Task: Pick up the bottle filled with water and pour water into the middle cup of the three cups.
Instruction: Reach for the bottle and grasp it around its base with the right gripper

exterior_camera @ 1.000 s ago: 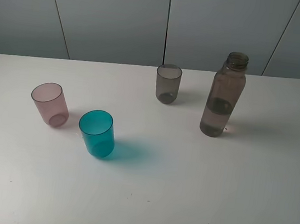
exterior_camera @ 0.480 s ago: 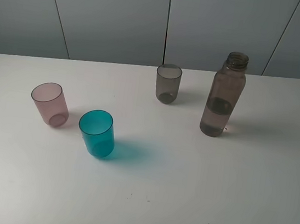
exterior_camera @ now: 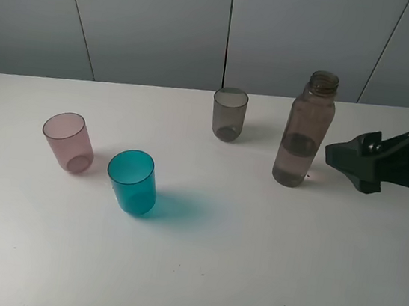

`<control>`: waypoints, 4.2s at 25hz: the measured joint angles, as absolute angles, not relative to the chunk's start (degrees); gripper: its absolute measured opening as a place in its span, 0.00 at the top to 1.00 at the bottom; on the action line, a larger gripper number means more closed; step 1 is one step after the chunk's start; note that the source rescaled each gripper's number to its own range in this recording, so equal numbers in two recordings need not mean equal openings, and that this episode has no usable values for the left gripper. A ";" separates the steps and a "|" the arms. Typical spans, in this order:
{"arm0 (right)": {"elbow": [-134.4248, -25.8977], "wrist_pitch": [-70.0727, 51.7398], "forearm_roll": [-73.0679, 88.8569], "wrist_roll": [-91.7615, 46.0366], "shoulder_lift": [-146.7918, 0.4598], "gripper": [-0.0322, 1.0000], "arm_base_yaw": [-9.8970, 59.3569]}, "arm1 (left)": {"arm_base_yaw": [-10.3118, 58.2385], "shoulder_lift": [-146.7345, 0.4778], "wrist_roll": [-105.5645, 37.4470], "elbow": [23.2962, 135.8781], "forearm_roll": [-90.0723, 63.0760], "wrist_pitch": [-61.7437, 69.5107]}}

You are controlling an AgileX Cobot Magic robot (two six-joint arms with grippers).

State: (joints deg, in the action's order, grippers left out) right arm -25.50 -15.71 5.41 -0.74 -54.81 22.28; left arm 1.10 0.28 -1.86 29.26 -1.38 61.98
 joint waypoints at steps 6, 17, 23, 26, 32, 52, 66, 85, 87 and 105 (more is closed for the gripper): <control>-25.46 -5.13 5.41 -0.74 -64.86 0.00 22.28 | 1.10 0.28 -1.86 29.26 -1.38 61.98; -25.46 5.89 6.66 -0.74 -82.02 0.00 22.28 | 1.10 0.28 -1.86 29.26 -1.38 61.98; -25.46 11.48 8.28 -0.74 -90.33 0.00 22.28 | 1.10 0.28 -1.86 29.26 -1.38 61.98; -25.46 14.85 8.28 -0.74 -93.55 0.00 22.28 | 1.10 0.28 -1.86 29.26 -1.38 61.98; -23.61 22.70 8.28 -0.74 -95.53 0.00 22.28 | 1.10 0.28 -1.86 29.26 -1.38 61.98; -18.09 56.08 8.65 -0.74 -106.40 0.00 22.28 | 1.10 0.28 -1.86 29.26 -1.38 61.98; -18.09 60.54 5.63 -0.74 -107.13 0.00 22.28 | 1.10 0.28 -1.86 29.26 -1.38 61.98; -26.42 65.50 5.39 1.44 -116.61 0.00 22.28 | 1.10 0.28 -1.75 29.26 -1.38 61.98; -26.41 66.98 5.39 1.67 -117.69 0.00 22.28 | 1.10 0.28 -1.63 29.26 -1.38 61.98; -28.15 68.97 5.90 2.56 -120.59 0.00 22.28 | 1.10 0.28 -1.63 29.26 -1.38 61.98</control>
State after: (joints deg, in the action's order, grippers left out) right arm -28.15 68.97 5.90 2.56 -120.59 22.28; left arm 1.10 0.28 -1.63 29.26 -1.38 61.98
